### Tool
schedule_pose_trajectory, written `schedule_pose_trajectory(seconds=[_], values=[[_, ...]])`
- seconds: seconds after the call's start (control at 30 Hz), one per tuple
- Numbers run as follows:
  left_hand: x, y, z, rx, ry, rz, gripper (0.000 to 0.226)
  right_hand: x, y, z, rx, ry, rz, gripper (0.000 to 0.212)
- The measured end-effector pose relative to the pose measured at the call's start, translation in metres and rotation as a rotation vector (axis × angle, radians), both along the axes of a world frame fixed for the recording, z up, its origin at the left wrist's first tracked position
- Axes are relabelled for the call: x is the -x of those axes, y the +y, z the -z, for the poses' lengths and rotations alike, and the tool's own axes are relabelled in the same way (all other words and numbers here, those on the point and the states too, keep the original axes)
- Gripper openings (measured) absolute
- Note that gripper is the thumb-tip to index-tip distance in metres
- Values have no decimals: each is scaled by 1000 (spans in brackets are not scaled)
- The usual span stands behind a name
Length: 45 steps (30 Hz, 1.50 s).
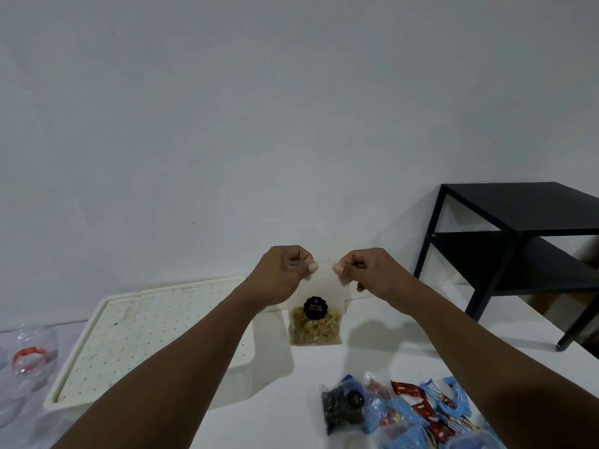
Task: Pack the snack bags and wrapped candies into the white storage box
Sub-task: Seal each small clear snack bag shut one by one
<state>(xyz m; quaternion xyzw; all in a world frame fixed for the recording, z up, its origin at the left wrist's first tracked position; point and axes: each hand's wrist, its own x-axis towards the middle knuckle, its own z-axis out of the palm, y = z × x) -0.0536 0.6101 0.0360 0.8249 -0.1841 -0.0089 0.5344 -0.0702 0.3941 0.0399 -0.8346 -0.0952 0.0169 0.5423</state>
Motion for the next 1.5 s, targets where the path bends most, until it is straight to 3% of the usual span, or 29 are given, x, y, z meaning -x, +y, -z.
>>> schedule_pose_trajectory(seconds=[0.27,0.47,0.8,1.0,1.23,1.5], values=[[-1,-1,5,5,68,51,21,1,-2,3,35,-74,-19,24],[0,-4,3,-92,-5,16,16,3,-3,8,-158,72,-53,19],[3,-5,8,-58,64,59,25,5,1,11,-45,-61,1,14],[8,-13,8,-82,40,53,20,10,-2,21,-153,50,22,19],[8,-10,18,-26,117,49,19,9,-8,27,-151,14,96,14],[10,-11,13,-100,12,1,23,7,-6,27,-238,113,84,12]])
